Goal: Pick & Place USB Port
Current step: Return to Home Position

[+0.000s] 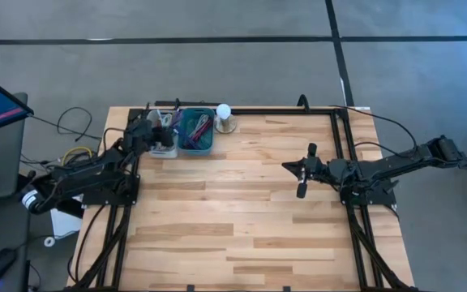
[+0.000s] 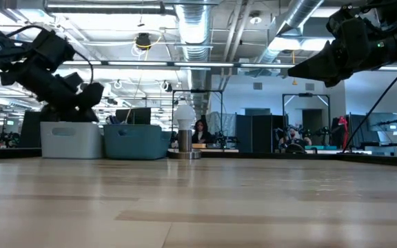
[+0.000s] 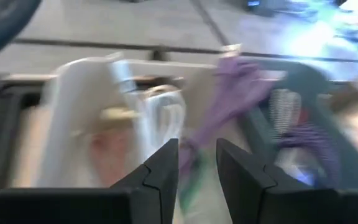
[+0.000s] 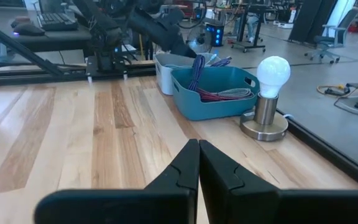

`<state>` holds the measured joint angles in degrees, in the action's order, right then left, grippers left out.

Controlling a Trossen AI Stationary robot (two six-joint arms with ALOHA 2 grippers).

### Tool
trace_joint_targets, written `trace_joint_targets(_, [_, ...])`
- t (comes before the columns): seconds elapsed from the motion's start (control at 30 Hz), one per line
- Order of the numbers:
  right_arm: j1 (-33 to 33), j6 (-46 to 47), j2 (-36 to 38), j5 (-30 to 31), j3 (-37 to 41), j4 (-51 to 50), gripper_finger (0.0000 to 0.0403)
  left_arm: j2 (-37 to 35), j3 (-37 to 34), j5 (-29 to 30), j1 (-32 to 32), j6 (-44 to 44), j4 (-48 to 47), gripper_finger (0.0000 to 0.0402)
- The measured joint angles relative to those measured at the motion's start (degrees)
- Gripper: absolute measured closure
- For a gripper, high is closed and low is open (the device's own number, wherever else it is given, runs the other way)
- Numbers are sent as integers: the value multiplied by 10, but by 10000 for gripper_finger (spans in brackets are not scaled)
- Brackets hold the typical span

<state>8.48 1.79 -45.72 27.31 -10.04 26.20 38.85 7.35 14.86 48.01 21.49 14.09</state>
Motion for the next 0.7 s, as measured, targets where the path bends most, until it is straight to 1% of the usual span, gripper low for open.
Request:
trace_joint_targets(0.07, [0, -2, 0, 0, 0, 0, 400, -1, 0, -37, -10, -22, 24, 296])
trace_joint_targets(0.2, [0, -3, 0, 0, 0, 14, 400, -5, 0, -134, -33, -84, 65, 298])
trace_joint_targets(0.27, [0, -8, 0, 0, 0, 28, 400, -8, 0, -166, -46, -105, 77, 298])
trace_joint_targets(0.47, [6, -38, 21, -2, 0, 34, 400, -32, 0, -196, -77, -136, 107, 298])
trace_joint_targets(0.63, [5, -34, 61, -2, -4, 31, 400, -67, 0, -197, -98, -141, 130, 298])
trace_joint_targets(0.7, [5, -35, 82, -2, -12, 17, 400, -81, 0, -207, -106, -154, 130, 298])
